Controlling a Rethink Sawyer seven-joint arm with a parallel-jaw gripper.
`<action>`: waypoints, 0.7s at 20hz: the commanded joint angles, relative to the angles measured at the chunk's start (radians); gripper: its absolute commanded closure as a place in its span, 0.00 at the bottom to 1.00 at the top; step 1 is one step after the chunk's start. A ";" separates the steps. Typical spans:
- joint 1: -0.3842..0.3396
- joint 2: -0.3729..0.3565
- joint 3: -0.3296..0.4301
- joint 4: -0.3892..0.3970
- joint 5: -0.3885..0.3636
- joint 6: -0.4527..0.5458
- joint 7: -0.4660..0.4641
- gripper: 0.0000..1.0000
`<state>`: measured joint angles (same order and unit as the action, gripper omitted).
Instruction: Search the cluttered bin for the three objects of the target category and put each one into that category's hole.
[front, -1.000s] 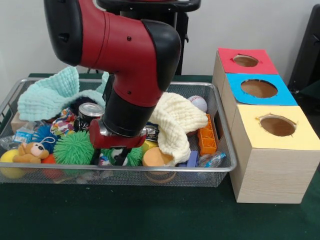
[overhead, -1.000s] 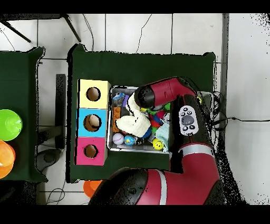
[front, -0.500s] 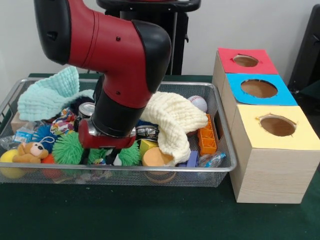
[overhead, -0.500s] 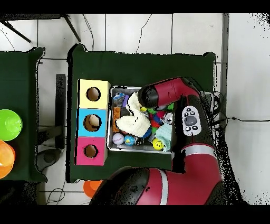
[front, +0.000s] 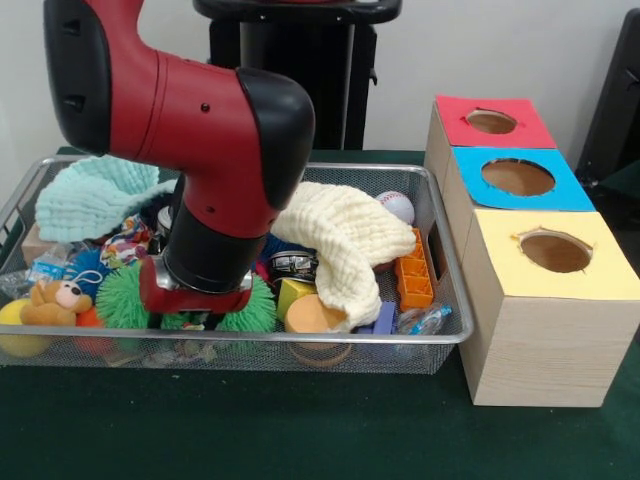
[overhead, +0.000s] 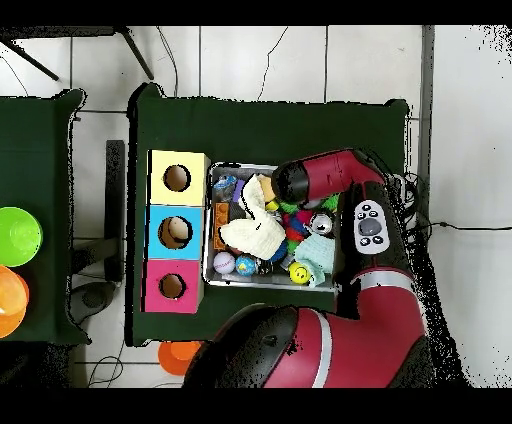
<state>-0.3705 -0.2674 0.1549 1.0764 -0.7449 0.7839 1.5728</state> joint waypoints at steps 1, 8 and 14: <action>-0.068 0.089 0.079 0.051 0.015 0.034 -0.193 0.00; -0.088 0.073 0.105 0.085 -0.003 -0.047 -0.197 1.00; -0.113 0.065 0.143 0.110 -0.010 -0.120 -0.184 1.00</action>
<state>-0.4398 -0.2676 0.2082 1.0869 -0.7273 0.7785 1.5726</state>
